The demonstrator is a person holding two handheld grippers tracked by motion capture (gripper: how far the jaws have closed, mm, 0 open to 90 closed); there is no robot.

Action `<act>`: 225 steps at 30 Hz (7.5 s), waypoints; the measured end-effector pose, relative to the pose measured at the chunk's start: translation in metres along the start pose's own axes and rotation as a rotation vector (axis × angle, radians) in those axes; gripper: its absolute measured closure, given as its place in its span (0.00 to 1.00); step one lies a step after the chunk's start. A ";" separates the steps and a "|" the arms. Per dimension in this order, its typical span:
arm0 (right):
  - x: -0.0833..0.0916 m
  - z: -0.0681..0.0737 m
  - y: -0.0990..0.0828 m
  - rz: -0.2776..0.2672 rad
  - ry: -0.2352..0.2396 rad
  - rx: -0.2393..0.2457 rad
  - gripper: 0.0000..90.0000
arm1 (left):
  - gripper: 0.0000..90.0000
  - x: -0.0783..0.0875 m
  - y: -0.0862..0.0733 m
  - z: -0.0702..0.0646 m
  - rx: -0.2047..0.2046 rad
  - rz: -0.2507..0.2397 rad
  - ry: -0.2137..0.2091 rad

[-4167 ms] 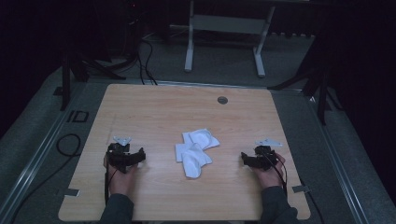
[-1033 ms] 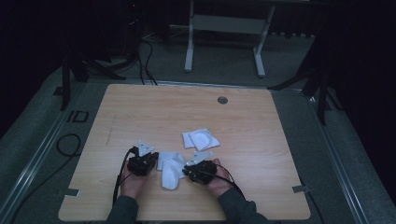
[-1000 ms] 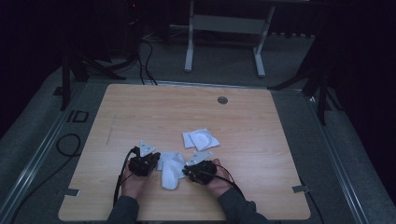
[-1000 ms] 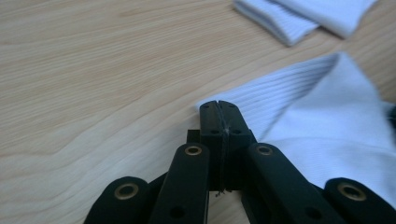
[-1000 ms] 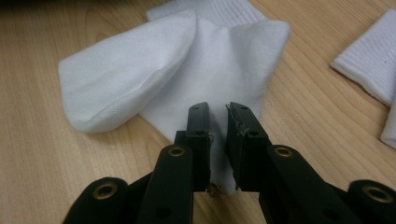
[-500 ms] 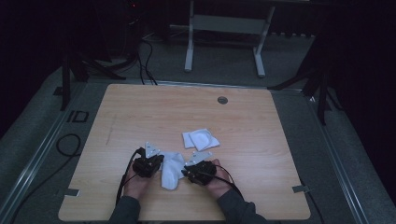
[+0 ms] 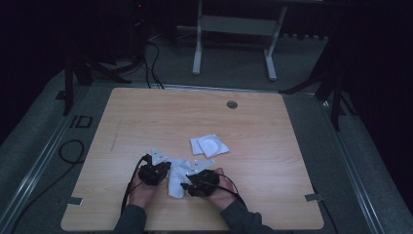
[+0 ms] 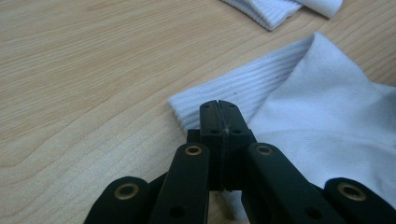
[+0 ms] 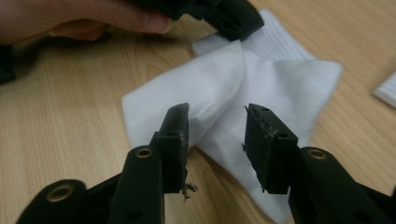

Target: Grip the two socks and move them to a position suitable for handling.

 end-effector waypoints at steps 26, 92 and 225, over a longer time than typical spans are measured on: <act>-0.012 0.015 0.004 0.014 0.043 -0.018 0.53 | 1.00 0.000 0.000 0.000 -0.001 0.001 0.004; 0.094 -0.110 -0.076 -0.035 -0.257 -0.311 0.97 | 0.99 0.002 0.000 0.000 -0.054 0.025 0.027; 0.136 -0.263 -0.053 0.068 -0.550 -0.409 0.78 | 0.99 0.001 -0.001 0.000 -0.035 0.012 0.017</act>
Point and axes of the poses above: each handheld gripper's, and its own axes: x roughly backward along the jaws, y roughly out of its top, z roughly to its left, the point moved 7 cm from there along -x, roughly forward along the jaws, and after that the axes turned 6 degrees about -x, right-handed, at the moved point
